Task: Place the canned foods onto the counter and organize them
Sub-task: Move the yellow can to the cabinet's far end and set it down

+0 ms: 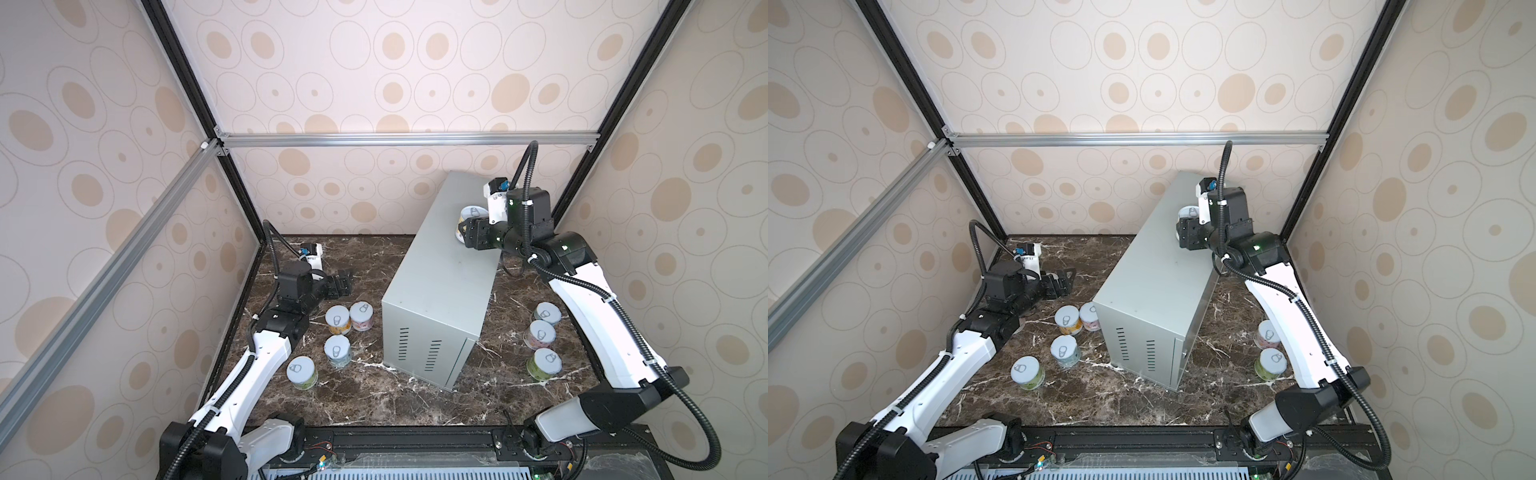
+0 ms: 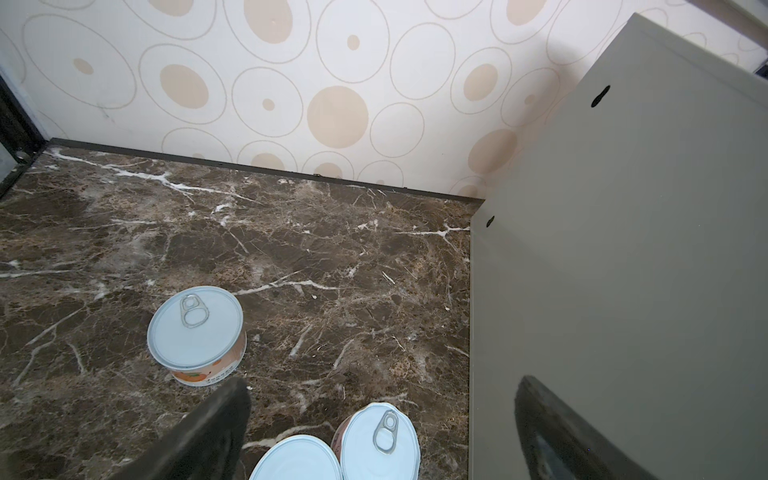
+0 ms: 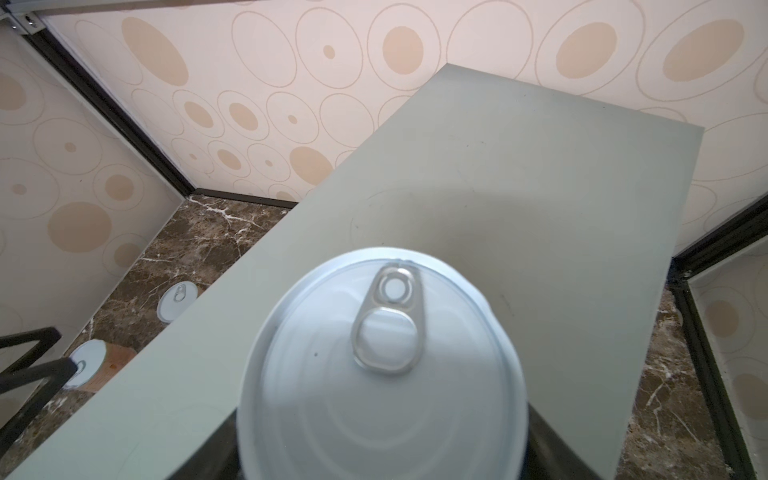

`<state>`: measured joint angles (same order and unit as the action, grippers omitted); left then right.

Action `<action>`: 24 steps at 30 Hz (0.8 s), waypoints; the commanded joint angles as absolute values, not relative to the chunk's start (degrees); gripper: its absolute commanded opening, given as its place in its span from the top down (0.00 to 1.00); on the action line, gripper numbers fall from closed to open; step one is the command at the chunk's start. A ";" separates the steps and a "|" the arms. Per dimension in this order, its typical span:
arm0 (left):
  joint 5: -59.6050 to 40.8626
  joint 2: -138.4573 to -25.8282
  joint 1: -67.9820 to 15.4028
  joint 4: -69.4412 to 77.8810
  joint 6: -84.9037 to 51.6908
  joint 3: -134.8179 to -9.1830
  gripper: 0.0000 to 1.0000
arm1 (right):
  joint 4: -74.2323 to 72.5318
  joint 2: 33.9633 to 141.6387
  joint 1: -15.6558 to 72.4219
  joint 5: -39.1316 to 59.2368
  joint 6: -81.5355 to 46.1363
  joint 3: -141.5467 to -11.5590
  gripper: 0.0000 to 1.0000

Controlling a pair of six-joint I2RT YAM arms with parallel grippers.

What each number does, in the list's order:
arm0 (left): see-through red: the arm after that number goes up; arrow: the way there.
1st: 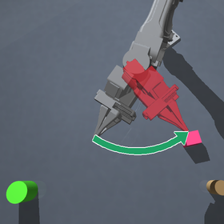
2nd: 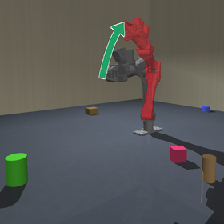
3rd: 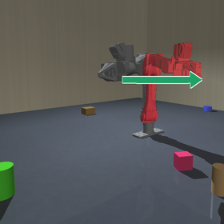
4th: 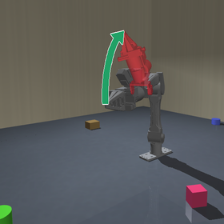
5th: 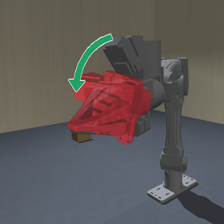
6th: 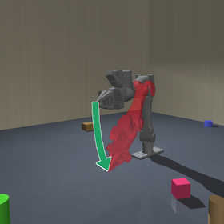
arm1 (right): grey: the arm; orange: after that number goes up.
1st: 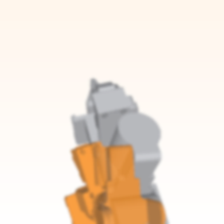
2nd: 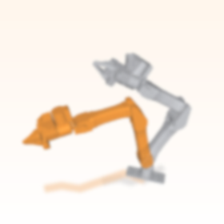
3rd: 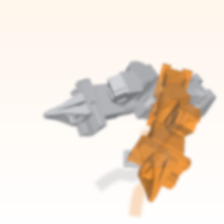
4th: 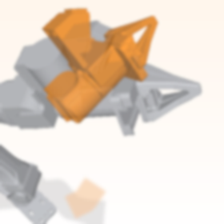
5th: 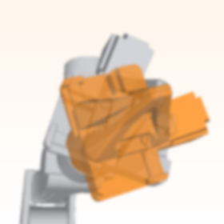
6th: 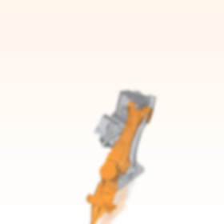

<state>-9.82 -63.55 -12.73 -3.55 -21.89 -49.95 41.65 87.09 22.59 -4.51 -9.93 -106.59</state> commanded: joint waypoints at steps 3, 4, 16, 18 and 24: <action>-8.82 -62.85 -13.06 -3.41 -20.79 -50.81 0.01 | 39.54 92.33 20.26 -2.89 -7.37 -110.09 0.35; -8.56 -62.97 -13.09 -3.43 -20.70 -50.90 0.01 | 39.02 93.24 19.98 -2.54 -7.08 -110.49 0.35; -8.74 -65.19 -13.09 -3.68 -20.41 -51.02 0.01 | 38.15 109.14 16.46 2.19 -4.27 -125.66 0.37; -8.63 -65.72 -13.01 -3.97 -20.17 -51.15 0.01 | 38.74 112.18 16.36 3.07 -3.97 -129.44 0.37; -7.34 -66.01 -13.09 -4.14 -19.84 -51.11 0.01 | 41.36 119.01 16.31 4.04 -3.60 -138.62 0.37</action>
